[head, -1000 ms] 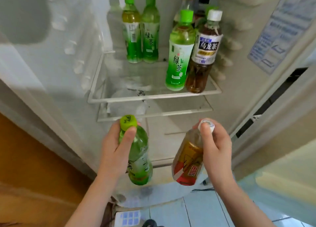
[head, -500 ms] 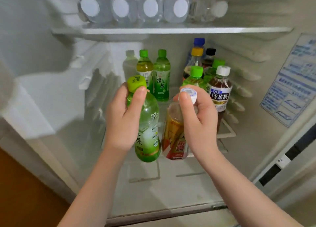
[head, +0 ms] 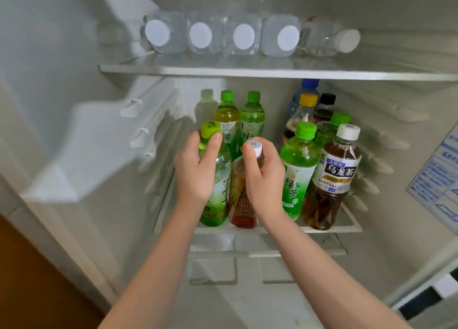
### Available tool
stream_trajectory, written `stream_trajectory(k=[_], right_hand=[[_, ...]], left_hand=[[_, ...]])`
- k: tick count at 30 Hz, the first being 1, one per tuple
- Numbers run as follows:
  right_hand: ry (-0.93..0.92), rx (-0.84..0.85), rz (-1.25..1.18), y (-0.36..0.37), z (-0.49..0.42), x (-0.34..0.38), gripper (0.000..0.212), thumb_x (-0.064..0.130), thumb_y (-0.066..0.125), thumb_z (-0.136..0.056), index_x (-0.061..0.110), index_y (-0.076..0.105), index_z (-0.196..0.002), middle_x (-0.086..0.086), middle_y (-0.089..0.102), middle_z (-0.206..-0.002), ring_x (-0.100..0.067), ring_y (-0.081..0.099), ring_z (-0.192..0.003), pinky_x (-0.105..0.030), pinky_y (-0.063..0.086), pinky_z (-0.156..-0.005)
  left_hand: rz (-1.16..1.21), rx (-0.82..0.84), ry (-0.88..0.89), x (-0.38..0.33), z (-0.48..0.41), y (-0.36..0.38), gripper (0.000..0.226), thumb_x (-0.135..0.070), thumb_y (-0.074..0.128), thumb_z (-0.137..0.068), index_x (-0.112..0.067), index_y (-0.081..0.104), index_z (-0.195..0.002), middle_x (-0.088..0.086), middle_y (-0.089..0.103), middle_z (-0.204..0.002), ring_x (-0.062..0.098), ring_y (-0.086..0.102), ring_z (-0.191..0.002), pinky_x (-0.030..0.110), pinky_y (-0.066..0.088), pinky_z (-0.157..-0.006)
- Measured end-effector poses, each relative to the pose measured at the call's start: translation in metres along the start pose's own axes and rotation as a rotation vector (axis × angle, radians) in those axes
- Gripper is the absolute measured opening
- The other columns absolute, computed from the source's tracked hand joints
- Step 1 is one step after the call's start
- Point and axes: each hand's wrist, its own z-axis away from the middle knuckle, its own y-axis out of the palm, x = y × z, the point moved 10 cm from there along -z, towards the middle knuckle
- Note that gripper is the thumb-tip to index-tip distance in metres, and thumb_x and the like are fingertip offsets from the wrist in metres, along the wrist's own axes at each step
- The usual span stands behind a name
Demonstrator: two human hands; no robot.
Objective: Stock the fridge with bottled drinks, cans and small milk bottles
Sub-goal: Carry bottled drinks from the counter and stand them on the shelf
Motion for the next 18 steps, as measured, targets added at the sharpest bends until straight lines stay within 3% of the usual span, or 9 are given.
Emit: stream_trajectory(k=[3, 5, 7, 8, 9, 11, 13, 16, 18], right_hand=[[0.052, 0.067, 0.007, 0.004, -0.003, -0.011, 0.045, 0.044, 0.046, -0.092, 0.016, 0.055, -0.126, -0.002, 0.065, -0.113, -0.016, 0.06, -0.107, -0.044, 0.047, -0.094], [0.07, 0.105, 0.001, 0.003, 0.005, -0.019, 0.051, 0.04, 0.047, -0.092, 0.017, 0.044, -0.138, 0.009, 0.054, -0.132, -0.003, 0.047, -0.123, -0.031, 0.038, -0.107], [0.121, 0.137, -0.028, 0.003, 0.025, -0.031, 0.063, 0.041, 0.048, -0.089, 0.023, 0.029, -0.146, 0.029, 0.034, -0.14, 0.011, 0.03, -0.131, -0.016, 0.025, -0.11], [0.157, 0.155, -0.049, 0.004, 0.038, -0.038, 0.07, 0.041, 0.051, -0.087, 0.028, 0.02, -0.148, 0.035, 0.024, -0.141, 0.013, 0.023, -0.133, -0.015, 0.021, -0.111], [0.184, 0.174, -0.068, 0.005, 0.051, -0.045, 0.076, 0.039, 0.054, -0.085, 0.034, 0.012, -0.148, 0.035, 0.018, -0.143, 0.012, 0.018, -0.136, -0.02, 0.021, -0.114], [0.197, 0.193, -0.055, 0.005, 0.071, -0.052, 0.083, 0.026, 0.062, -0.083, 0.039, 0.009, -0.146, 0.027, 0.019, -0.149, 0.005, 0.018, -0.14, -0.033, 0.025, -0.116], [0.177, 0.184, -0.03, 0.003, 0.077, -0.057, 0.084, 0.01, 0.063, -0.084, 0.031, 0.014, -0.148, 0.014, 0.028, -0.148, -0.006, 0.026, -0.139, -0.042, 0.032, -0.112], [0.161, 0.164, -0.019, 0.002, 0.076, -0.061, 0.077, 0.004, 0.06, -0.086, 0.022, 0.018, -0.149, 0.006, 0.034, -0.145, -0.012, 0.033, -0.137, -0.043, 0.037, -0.109], [0.125, 0.148, 0.058, 0.005, 0.07, -0.06, 0.077, 0.003, 0.059, -0.085, 0.016, 0.018, -0.149, 0.003, 0.034, -0.145, -0.01, 0.034, -0.135, -0.041, 0.036, -0.109]], left_hand=[[0.069, 0.001, -0.022, 0.009, 0.007, 0.001, 0.017, -0.048, 0.042, -0.091, -0.037, 0.054, -0.097, -0.027, 0.061, -0.089, -0.01, 0.056, -0.083, 0.002, 0.038, -0.07], [0.093, 0.014, -0.069, 0.024, 0.017, -0.001, 0.035, -0.051, 0.038, -0.089, -0.035, 0.047, -0.118, -0.029, 0.057, -0.108, -0.015, 0.052, -0.101, -0.001, 0.035, -0.079], [0.091, 0.044, -0.108, 0.041, 0.029, -0.001, 0.051, -0.051, 0.038, -0.084, -0.033, 0.038, -0.132, -0.038, 0.049, -0.115, -0.022, 0.045, -0.107, -0.006, 0.031, -0.08], [0.089, 0.083, -0.096, 0.047, 0.038, 0.0, 0.055, -0.049, 0.042, -0.084, -0.031, 0.034, -0.136, -0.043, 0.046, -0.117, -0.023, 0.043, -0.11, -0.006, 0.03, -0.082], [0.093, 0.131, -0.081, 0.053, 0.048, 0.002, 0.059, -0.047, 0.046, -0.084, -0.032, 0.032, -0.138, -0.045, 0.043, -0.121, -0.021, 0.042, -0.115, -0.005, 0.03, -0.086], [0.108, 0.217, -0.098, 0.068, 0.067, 0.005, 0.063, -0.043, 0.056, -0.081, -0.05, 0.027, -0.136, -0.043, 0.041, -0.128, -0.015, 0.041, -0.122, 0.0, 0.032, -0.092], [0.084, 0.282, -0.111, 0.08, 0.079, 0.008, 0.073, -0.033, 0.062, -0.078, -0.063, 0.023, -0.131, -0.037, 0.042, -0.133, -0.008, 0.041, -0.127, 0.006, 0.036, -0.097], [-0.045, 0.323, -0.118, 0.089, 0.081, 0.011, 0.08, -0.023, 0.063, -0.076, -0.06, 0.02, -0.132, -0.023, 0.046, -0.135, 0.001, 0.045, -0.126, 0.022, 0.038, -0.102], [-0.102, 0.334, -0.115, 0.093, 0.074, 0.012, 0.081, -0.024, 0.064, -0.077, -0.061, 0.016, -0.131, -0.024, 0.044, -0.134, -0.004, 0.044, -0.125, 0.019, 0.037, -0.101]])
